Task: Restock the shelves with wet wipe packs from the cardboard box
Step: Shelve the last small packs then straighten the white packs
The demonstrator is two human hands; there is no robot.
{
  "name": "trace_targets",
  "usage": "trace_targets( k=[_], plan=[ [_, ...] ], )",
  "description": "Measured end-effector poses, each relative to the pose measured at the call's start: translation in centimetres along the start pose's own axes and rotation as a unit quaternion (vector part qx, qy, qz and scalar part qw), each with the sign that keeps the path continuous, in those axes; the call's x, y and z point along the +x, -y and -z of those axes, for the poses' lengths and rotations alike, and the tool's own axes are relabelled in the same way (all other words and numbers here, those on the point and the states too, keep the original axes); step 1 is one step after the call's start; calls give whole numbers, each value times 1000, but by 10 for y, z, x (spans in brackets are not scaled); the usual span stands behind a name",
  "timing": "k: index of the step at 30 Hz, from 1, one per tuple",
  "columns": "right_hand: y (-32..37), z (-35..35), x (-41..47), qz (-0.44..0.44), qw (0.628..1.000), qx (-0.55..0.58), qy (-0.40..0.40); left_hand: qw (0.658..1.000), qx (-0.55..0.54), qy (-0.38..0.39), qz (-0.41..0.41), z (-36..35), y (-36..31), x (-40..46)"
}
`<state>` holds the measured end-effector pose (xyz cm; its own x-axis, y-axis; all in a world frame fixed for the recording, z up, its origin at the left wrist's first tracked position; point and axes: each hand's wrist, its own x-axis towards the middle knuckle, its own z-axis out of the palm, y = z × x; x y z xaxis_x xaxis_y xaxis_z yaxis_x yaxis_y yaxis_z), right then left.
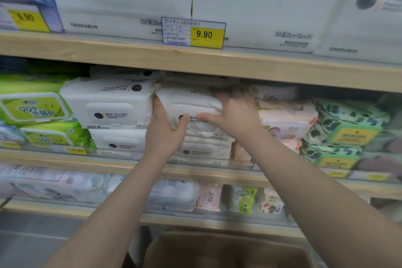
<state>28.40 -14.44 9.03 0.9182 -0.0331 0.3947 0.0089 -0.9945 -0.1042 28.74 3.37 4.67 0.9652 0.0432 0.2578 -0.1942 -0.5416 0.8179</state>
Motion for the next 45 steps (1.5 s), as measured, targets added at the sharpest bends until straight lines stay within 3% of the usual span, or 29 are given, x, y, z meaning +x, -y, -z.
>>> trace_targets(
  k=[3,5,8,10,12,14,20,26,31,34,36,41,45],
  plan=[
    [-3,7,-3,16,1000,24,10,999,-22,22,31,3,-3,-13],
    [-15,17,-14,34,998,59,-7,998,51,-37,29,2,-14,-31],
    [-59,28,-32,49,997,26,-55,958,204,-152,-131,-2,-30,-48],
    [-87,30,-39,22,999,-19,-23,932,264,-125,-215,-16,-38,-41],
    [-101,25,-39,2,998,-58,25,926,309,-64,-209,-36,-47,-30],
    [-102,19,-37,-9,997,-75,20,925,333,-41,-180,-53,-53,-23],
    [-105,6,-32,-18,994,-100,-43,922,332,-96,-176,-75,-45,-14],
    [-102,6,-30,-43,994,-101,-5,921,333,-93,-179,-74,-44,-15],
    [-93,29,-32,-47,993,-41,98,948,241,-35,-206,-46,-46,-25],
    [-64,45,-39,-33,999,16,0,972,87,-44,-212,-4,-30,-35],
    [-26,51,-43,-10,998,53,-31,976,42,-93,-194,26,-16,-37],
    [82,43,-33,129,989,77,0,974,-34,-223,-22,91,32,-38],
    [145,26,-5,176,983,53,27,974,-41,-210,72,123,71,-28]
  ],
)
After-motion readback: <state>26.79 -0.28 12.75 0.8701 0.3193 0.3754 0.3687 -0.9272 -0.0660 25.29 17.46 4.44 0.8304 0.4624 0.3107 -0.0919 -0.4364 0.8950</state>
